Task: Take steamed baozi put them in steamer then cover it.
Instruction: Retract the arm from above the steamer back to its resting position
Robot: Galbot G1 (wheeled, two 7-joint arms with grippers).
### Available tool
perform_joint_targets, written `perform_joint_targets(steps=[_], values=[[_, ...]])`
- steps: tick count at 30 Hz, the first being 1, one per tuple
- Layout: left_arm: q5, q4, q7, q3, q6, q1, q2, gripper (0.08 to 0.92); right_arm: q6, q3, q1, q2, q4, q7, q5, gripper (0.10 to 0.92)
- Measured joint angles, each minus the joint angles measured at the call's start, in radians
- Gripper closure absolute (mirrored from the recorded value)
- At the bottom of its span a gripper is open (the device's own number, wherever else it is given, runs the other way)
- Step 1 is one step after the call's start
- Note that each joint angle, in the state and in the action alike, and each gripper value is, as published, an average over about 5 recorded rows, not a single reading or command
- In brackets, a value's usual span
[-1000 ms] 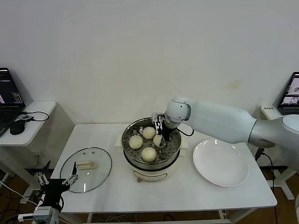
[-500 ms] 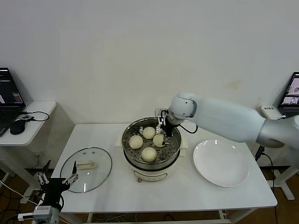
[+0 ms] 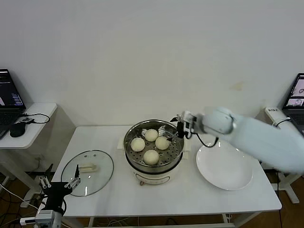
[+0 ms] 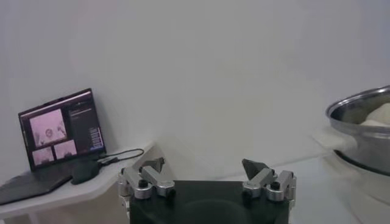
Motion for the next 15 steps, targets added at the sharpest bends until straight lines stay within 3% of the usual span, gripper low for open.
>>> perform_joint_targets(steps=[7, 15], values=[[0.015, 0.019, 0.000, 0.013, -0.013, -0.002, -0.010, 0.177, 0.197, 0.452, -0.459, 0.011, 0.078, 0.122, -0.088, 0.202], [0.066, 0.062, -0.004, 0.030, -0.034, -0.015, -0.001, 0.177, 0.417, 0.949, -0.957, 0.208, 0.138, 0.140, -0.204, 0.203]])
